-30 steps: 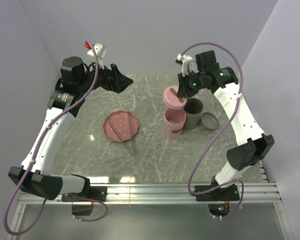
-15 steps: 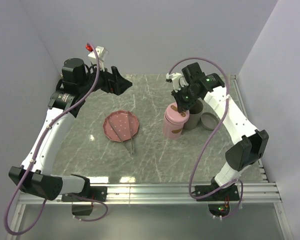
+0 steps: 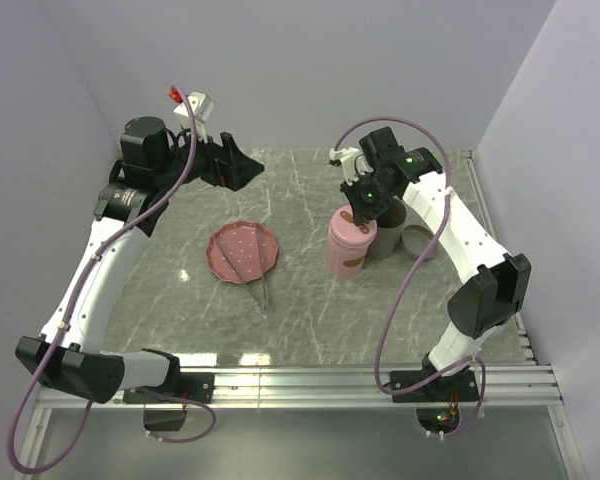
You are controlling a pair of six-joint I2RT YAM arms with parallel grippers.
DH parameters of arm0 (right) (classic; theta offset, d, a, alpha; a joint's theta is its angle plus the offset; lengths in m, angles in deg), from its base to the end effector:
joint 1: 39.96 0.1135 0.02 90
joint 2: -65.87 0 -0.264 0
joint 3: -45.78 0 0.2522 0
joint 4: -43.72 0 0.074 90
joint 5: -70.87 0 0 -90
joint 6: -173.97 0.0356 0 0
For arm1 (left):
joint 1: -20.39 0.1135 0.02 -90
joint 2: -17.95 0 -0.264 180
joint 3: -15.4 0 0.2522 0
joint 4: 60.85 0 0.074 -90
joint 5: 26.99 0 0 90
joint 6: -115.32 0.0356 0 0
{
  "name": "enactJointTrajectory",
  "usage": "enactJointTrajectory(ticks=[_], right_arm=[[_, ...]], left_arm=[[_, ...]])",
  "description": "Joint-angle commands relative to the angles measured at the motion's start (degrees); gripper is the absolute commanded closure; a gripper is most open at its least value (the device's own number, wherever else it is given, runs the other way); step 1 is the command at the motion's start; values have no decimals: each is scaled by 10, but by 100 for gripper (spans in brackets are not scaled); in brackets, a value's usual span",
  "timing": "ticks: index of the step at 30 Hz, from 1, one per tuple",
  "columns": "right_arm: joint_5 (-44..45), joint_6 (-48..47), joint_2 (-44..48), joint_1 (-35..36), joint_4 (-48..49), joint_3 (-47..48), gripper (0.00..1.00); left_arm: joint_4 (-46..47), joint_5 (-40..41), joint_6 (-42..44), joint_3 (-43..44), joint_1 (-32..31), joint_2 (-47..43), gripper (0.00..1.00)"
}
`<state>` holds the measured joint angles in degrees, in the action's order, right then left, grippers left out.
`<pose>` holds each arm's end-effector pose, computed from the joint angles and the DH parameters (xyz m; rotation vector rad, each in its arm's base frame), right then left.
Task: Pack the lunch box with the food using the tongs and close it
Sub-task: Put the lid back on the lunch box
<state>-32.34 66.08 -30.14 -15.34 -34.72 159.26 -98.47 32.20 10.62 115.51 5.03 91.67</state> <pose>0.3066 0.1494 0.3568 -1.0266 2.4217 0.3439 0.2598 -0.0903 0.4586 0.4113 1.7707 -0.8493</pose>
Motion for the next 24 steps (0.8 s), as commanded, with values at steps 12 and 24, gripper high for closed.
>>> enactJointTrajectory(ticks=[12,24], right_arm=[[-21,-7,-31,4,22,-6,100],[-48,4,-37,3,33,-37,100]], left_arm=[[14,-9,3,12,2,-21,0],[16,-14,2,7,3,-23,1]])
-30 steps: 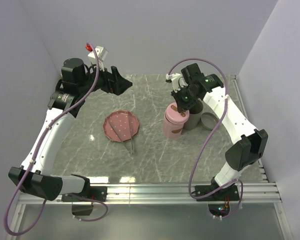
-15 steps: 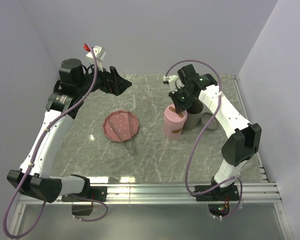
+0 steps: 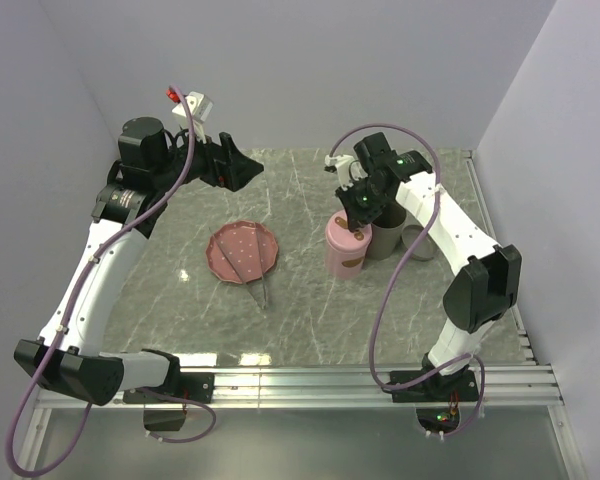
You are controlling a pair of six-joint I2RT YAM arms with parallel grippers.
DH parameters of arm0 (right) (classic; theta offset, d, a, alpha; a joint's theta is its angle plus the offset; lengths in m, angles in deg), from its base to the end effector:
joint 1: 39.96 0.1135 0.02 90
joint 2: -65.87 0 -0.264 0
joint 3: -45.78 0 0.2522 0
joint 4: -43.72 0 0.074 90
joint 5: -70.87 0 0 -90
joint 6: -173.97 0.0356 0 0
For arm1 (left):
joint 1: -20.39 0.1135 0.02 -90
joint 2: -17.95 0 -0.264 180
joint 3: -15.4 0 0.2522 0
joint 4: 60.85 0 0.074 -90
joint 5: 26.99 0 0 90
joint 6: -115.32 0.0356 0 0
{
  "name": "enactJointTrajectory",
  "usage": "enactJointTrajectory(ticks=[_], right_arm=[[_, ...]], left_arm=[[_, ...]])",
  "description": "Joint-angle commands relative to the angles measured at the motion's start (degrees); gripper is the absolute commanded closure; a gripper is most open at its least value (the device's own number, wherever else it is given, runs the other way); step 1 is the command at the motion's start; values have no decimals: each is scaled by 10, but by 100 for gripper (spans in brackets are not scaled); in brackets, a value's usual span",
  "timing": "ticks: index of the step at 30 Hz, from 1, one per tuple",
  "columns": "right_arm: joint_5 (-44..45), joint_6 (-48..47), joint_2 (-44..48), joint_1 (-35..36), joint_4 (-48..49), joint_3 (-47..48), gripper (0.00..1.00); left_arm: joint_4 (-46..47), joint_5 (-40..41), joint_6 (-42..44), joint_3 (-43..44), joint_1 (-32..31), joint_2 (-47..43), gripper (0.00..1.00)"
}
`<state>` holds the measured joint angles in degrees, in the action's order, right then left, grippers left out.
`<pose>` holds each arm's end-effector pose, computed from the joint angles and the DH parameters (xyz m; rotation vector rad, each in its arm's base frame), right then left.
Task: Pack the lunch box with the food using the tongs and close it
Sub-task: Put the lid back on the lunch box
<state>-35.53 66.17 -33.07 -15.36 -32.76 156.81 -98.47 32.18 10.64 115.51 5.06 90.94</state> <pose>0.3180 0.1567 0.3296 -1.0520 2.4692 0.4220 0.2556 -0.0890 0.4619 0.4136 1.7577 -0.8477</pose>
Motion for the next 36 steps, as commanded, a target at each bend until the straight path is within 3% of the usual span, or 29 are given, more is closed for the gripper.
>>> enactJointTrajectory(ticks=[1,15,27,36], right_arm=[[-16,3,-8,4,13,-13,100],[-127,7,-38,-54,-43,48,100],[-110,4,-46,-41,-54,17,100],[-134,17,-28,-44,-65,71,100]], left_arm=[[15,-13,2,6,3,-15,1],[17,-18,-1,0,2,-14,1],[19,-20,-2,-12,4,-19,1],[18,-21,-1,-14,4,-21,1]])
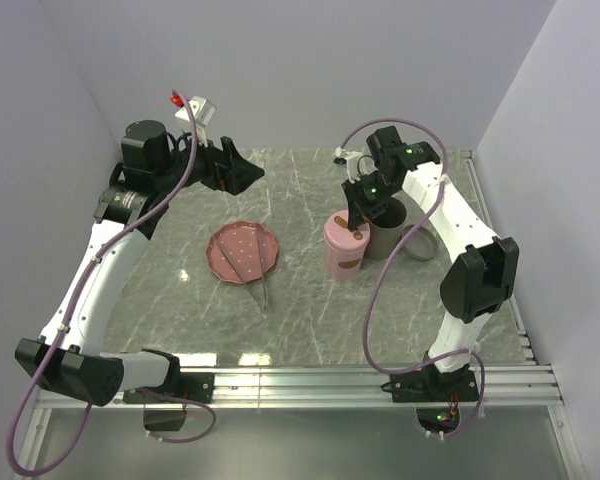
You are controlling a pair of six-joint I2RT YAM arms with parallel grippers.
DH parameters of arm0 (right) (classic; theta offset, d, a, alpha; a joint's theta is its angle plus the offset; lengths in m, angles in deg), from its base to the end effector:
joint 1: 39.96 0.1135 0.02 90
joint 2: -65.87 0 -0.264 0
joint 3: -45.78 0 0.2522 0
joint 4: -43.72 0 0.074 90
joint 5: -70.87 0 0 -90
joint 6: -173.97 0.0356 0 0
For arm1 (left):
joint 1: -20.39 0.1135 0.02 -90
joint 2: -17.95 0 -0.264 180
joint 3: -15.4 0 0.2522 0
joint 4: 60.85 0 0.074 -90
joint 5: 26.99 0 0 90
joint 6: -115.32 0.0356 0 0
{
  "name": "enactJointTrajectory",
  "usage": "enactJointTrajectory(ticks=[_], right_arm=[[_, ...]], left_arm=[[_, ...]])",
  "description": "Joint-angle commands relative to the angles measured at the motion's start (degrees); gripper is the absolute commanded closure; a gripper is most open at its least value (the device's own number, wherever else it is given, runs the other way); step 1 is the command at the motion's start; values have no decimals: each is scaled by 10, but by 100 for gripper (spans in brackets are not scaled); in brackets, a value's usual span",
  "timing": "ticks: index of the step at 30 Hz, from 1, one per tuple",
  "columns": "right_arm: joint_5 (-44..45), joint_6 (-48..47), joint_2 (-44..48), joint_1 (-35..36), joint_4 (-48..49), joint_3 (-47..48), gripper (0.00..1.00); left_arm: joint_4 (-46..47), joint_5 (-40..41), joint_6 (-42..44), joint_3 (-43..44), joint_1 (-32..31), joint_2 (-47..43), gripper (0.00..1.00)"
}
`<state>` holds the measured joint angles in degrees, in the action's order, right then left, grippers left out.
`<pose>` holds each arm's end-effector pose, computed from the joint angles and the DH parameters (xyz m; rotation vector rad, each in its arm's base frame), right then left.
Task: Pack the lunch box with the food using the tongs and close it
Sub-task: Put the lid back on the lunch box, then move the lunch box
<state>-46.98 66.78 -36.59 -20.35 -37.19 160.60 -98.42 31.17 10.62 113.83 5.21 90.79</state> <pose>0.3353 0.1371 0.3271 -0.9730 2.5232 0.6804 0.2572 -0.0892 0.4530 0.4197 1.7822 -0.8642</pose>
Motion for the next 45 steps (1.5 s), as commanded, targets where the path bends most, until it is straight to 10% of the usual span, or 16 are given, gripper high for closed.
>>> enactJointTrajectory(ticks=[1,45], right_arm=[[-19,12,8,6,-23,39,100],[8,15,-6,27,33,-63,100]], left_arm=[[18,-12,-1,2,2,-19,1],[31,-17,-15,-18,7,-16,1]])
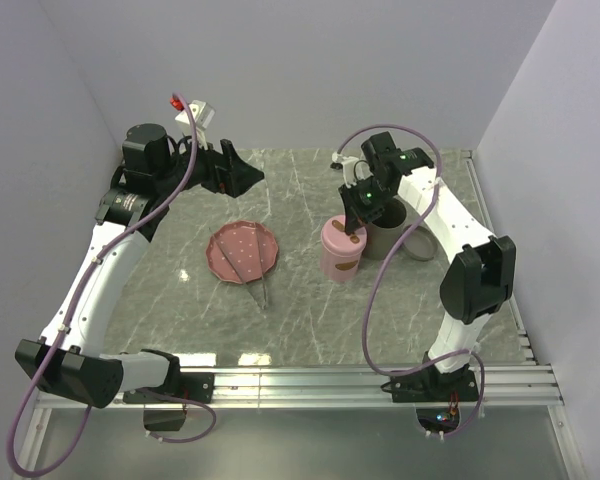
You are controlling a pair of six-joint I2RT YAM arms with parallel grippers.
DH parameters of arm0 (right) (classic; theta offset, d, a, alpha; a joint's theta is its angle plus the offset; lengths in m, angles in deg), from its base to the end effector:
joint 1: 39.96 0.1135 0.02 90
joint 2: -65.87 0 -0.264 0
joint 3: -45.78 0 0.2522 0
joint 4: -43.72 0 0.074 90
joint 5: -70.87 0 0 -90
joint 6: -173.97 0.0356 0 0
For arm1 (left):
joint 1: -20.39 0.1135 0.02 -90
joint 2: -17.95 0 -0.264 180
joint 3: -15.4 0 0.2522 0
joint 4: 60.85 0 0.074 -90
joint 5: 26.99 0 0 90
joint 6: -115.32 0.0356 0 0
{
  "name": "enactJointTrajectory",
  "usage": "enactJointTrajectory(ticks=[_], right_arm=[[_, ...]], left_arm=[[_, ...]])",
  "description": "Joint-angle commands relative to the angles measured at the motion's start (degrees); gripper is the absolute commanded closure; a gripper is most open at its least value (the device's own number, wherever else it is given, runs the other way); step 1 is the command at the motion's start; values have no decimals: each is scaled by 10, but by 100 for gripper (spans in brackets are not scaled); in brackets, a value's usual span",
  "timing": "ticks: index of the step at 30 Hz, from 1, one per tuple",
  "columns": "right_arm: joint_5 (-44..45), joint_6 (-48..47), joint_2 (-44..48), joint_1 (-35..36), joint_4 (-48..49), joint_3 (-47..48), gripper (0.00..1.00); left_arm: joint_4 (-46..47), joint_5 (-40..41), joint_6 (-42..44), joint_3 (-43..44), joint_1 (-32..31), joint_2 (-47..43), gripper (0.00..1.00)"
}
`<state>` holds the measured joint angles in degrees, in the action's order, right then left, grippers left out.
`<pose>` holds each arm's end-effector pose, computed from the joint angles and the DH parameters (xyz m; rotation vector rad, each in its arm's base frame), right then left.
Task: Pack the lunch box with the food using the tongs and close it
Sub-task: Move the lunch box
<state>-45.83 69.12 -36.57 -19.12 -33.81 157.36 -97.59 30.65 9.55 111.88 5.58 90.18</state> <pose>0.3353 0.1447 0.3130 -0.9491 2.5467 0.6705 0.2571 -0.0877 0.4460 0.4027 1.7970 -0.8817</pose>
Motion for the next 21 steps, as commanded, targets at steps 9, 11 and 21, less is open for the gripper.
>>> enactJointTrajectory(ticks=[9,11,21], right_arm=[[-113,11,15,62,18,-86,100],[-123,18,20,72,28,-100,100],[-113,83,51,168,134,-158,100]], left_arm=[[29,-22,-21,0,12,-5,1],[29,-24,-22,-2,14,-5,1],[49,-36,-68,-18,45,-7,0]])
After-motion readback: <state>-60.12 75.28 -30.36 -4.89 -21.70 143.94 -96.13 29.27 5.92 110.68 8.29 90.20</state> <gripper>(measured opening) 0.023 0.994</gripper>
